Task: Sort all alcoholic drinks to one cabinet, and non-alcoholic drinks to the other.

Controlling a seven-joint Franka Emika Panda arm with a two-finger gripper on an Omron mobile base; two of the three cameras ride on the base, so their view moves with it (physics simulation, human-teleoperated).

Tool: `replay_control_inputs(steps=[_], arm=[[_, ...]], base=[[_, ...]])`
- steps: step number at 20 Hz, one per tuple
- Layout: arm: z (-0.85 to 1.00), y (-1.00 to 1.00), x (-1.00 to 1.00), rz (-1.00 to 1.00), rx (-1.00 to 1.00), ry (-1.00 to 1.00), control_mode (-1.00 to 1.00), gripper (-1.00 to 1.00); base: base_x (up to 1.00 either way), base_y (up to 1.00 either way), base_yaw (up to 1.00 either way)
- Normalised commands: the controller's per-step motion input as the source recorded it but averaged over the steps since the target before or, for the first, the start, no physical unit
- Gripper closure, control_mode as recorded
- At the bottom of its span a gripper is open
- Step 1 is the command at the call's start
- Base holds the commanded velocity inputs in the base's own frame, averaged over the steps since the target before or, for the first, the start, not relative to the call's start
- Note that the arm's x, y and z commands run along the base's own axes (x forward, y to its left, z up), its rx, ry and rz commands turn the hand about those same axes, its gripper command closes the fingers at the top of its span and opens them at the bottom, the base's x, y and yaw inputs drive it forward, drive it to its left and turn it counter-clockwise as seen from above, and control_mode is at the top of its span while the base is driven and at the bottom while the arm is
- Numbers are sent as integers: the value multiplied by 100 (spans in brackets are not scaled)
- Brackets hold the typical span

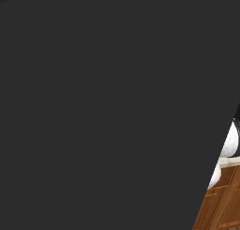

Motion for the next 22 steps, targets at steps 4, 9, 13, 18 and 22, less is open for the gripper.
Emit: replay_control_inputs(steps=[4,9,13,18,22], arm=[[0,0,-50,0,0,0,-100,-100],[0,0,-62,0,0,0,-100,-100],[0,0,-71,0,0,1,-100,-100],[0,0,-75,0,0,4,-100,-100],[-3,0,-68,0,0,5,-100,-100]], base=[[0,0,0],[0,0,0],[0,0,0],[0,0,0],[0,0,0]])
